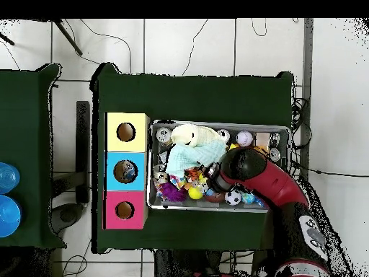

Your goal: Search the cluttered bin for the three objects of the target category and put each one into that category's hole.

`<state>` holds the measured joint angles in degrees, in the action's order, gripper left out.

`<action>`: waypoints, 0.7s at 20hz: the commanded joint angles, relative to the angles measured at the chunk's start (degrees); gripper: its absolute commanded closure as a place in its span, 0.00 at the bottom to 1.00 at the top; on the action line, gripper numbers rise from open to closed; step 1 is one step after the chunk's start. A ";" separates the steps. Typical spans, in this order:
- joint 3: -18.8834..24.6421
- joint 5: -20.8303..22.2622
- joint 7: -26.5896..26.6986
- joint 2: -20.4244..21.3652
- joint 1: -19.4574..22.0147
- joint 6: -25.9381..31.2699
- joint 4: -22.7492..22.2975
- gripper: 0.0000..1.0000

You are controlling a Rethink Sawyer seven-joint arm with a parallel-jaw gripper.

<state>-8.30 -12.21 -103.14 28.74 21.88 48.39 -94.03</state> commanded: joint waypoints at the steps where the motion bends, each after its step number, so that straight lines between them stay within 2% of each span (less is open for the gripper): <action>1: 1.85 -2.92 -12.75 -3.33 0.93 -6.74 0.06 0.00; 6: 1.51 -2.89 -13.48 -3.67 -0.42 -10.84 -2.04 0.00; 11: -2.67 -0.38 -15.76 -7.19 -4.34 -12.84 1.90 0.00; 14: -5.25 -0.36 -16.01 -9.22 -5.31 -13.79 3.66 0.00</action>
<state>-11.89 -12.81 -103.14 24.89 18.14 38.37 -93.27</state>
